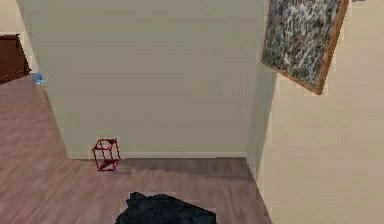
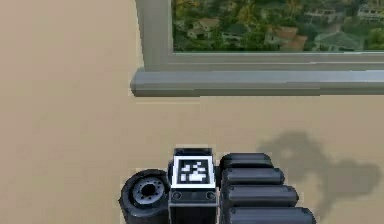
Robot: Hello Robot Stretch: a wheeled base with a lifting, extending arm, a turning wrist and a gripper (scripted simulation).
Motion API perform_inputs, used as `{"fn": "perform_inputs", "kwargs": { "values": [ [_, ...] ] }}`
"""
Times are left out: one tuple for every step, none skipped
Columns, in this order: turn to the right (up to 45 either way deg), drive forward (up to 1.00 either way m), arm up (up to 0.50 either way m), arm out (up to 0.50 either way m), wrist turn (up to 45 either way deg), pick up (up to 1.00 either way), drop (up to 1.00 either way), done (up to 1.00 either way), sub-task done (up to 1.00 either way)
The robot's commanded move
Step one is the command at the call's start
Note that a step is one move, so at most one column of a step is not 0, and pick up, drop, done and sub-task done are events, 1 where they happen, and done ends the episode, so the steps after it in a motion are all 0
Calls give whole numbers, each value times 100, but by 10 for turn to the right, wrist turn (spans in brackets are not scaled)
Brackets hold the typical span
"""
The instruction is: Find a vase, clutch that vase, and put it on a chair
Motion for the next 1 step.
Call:
{"fn": "perform_inputs", "kwargs": {
  "values": [
    [-420,0,0,0,0,0,0,0,0]
  ]
}}
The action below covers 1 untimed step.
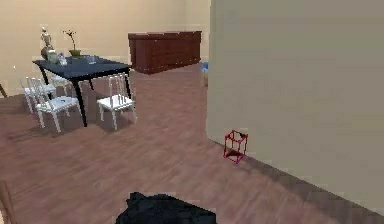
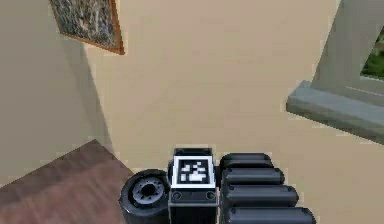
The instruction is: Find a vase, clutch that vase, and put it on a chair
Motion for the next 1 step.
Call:
{"fn": "perform_inputs", "kwargs": {
  "values": [
    [0,40,0,0,0,0,0,0,0]
  ]
}}
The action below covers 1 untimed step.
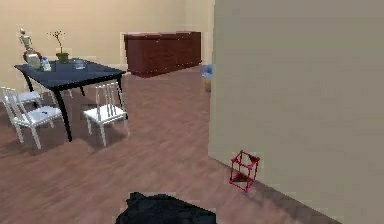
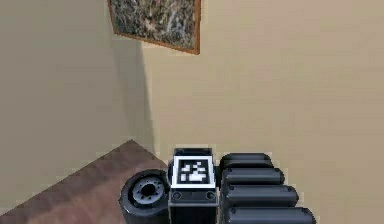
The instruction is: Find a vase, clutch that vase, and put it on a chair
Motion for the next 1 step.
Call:
{"fn": "perform_inputs", "kwargs": {
  "values": [
    [-150,0,0,0,0,0,0,0,0]
  ]
}}
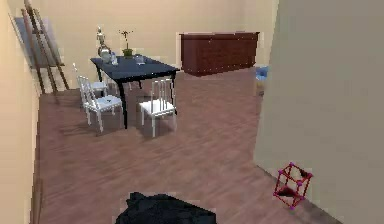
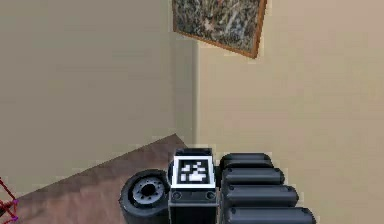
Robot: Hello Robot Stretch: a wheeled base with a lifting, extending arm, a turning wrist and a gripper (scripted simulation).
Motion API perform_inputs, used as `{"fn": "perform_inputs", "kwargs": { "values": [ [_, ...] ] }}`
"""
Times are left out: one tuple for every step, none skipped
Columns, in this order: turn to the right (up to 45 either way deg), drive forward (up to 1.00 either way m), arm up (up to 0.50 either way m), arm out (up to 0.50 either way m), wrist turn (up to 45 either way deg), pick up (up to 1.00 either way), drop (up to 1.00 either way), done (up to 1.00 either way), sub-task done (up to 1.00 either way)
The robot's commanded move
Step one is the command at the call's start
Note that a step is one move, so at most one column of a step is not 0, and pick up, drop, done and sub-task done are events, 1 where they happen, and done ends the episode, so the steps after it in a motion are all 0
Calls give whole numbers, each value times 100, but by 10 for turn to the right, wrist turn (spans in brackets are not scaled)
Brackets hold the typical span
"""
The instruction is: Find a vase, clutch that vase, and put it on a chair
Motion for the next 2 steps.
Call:
{"fn": "perform_inputs", "kwargs": {
  "values": [
    [0,100,0,0,0,0,0,0,0],
    [0,85,0,0,0,0,0,0,0]
  ]
}}
